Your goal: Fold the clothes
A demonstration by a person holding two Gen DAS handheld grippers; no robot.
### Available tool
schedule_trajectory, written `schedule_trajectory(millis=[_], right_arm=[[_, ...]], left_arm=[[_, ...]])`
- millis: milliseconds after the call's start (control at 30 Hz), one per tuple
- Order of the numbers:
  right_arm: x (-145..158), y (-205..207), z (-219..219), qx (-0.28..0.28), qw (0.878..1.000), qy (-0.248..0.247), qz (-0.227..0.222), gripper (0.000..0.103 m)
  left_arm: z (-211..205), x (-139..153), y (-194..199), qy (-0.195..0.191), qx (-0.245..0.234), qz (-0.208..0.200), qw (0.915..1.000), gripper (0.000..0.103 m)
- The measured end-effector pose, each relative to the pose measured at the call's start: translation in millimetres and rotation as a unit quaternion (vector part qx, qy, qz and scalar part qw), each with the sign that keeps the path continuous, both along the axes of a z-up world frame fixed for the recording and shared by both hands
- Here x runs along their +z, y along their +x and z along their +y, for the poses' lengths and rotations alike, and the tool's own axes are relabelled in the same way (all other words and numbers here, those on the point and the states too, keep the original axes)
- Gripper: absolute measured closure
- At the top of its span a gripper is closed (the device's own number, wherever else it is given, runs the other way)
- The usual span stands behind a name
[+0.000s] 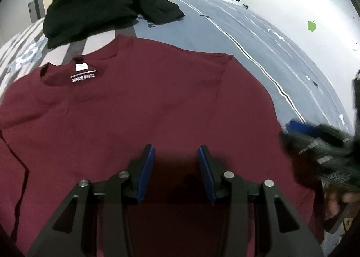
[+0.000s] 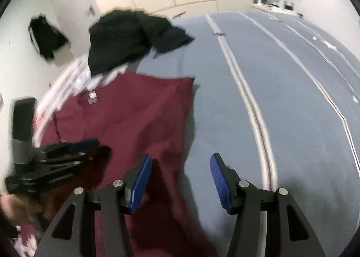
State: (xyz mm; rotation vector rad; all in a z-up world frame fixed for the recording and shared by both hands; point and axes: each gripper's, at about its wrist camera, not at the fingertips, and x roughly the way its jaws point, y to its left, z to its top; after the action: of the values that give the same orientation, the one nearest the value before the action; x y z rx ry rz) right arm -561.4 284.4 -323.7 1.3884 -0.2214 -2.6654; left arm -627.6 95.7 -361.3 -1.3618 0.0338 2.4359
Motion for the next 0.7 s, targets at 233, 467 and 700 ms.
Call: schedule_trajectory(millis=[233, 467, 700], right_arm=[[-9.3, 6.0, 19.5, -0.014, 0.999, 0.032, 0.006, 0.053], [3.7, -3.3, 67.3, -0.087, 0.996, -0.007, 0.000, 0.052], [18.6, -28.4, 24.9, -0.020, 0.999, -0.030, 0.016, 0.052]], left_arm=[[-7.2, 6.7, -0.7, -0.007, 0.020, 0.009, 0.9997, 0.065], [-0.7, 33.3, -10.4, 0.054, 0.030, 0.026, 0.9978, 0.065], [33.6, 3.0, -23.6, -0.013, -0.009, 0.001, 0.9999, 0.062]])
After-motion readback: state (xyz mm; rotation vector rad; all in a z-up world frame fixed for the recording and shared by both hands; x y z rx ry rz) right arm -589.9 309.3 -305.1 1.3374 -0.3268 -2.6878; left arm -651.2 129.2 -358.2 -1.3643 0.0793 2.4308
